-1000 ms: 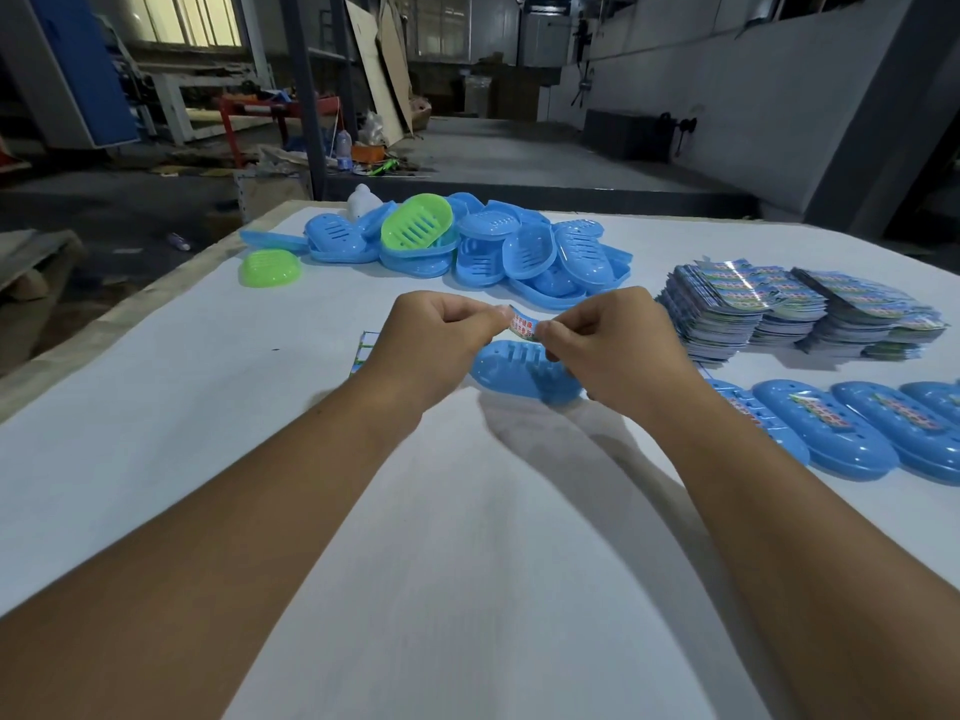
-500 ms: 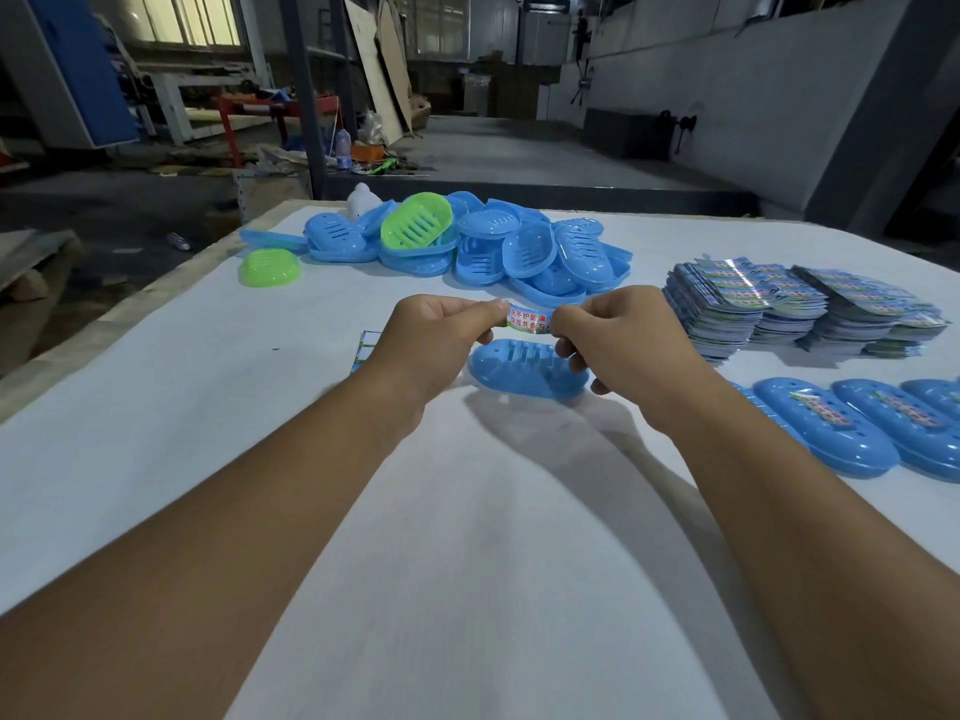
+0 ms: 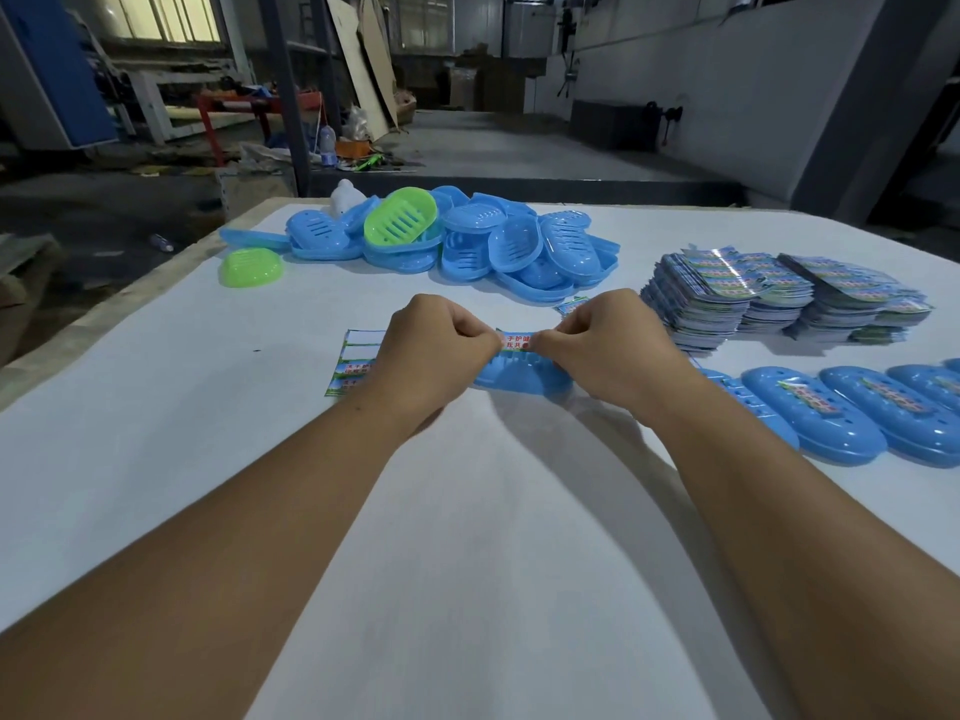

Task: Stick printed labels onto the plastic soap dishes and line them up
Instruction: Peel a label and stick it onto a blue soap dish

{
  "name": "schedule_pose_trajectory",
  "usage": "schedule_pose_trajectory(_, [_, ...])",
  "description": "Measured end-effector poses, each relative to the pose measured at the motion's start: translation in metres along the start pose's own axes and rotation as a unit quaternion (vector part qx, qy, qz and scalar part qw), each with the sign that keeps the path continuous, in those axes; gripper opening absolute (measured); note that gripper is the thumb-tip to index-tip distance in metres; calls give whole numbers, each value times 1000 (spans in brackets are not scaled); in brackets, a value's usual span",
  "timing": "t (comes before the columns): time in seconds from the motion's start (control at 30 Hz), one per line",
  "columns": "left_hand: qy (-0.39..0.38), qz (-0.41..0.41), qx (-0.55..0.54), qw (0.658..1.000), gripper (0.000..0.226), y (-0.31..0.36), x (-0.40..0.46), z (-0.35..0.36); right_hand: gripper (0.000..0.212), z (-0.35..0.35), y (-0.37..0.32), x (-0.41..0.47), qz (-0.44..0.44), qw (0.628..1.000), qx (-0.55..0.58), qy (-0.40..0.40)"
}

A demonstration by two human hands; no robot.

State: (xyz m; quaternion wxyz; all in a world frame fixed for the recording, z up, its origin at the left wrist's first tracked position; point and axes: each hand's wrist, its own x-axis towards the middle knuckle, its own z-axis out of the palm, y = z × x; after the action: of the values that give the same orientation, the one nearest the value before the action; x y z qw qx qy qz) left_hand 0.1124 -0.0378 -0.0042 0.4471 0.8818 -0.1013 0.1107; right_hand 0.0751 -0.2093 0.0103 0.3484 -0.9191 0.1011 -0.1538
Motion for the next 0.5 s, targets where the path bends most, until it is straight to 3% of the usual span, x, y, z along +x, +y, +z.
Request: schedule_pose_trajectory(0.5, [9,41,90,995,10,3,-2,-3,29,4,-1,2,-21,998,-60,1])
